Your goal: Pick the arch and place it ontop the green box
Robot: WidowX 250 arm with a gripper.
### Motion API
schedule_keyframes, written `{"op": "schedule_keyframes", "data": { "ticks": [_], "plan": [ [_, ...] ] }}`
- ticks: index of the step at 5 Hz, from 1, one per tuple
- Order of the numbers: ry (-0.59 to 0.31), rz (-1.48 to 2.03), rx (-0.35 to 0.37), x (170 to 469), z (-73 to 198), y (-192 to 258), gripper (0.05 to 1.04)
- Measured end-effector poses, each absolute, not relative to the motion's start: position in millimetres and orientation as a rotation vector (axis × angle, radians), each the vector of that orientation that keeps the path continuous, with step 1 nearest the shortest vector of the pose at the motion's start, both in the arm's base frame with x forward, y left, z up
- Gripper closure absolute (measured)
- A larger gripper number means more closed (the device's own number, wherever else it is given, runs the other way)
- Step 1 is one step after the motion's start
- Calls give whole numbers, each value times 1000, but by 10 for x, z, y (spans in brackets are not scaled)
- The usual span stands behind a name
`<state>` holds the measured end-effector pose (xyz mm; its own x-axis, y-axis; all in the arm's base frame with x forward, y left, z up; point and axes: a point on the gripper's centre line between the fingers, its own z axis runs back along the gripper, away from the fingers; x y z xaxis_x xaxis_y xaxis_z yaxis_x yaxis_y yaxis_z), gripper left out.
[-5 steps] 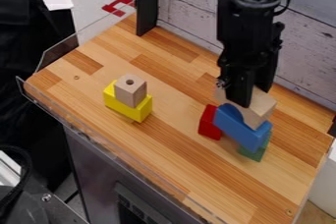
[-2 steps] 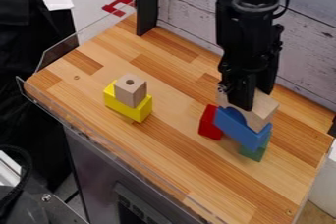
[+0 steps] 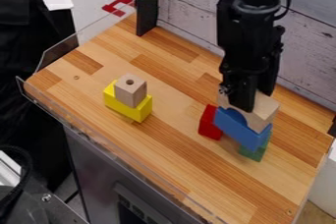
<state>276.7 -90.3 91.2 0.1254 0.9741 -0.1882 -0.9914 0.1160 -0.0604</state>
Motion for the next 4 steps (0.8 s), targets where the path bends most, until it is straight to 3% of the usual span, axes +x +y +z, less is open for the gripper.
{"op": "schedule_keyframes", "data": {
  "ticks": [1, 2, 3, 4],
  "plan": [
    [110, 1445, -195, 2778, 909, -910, 524],
    [117, 1432, -208, 2783, 910, -933, 196],
    [120, 1417, -203, 2779, 896, -933, 76],
    [126, 1394, -157, 2738, 910, -888, 83]
  ]
}}
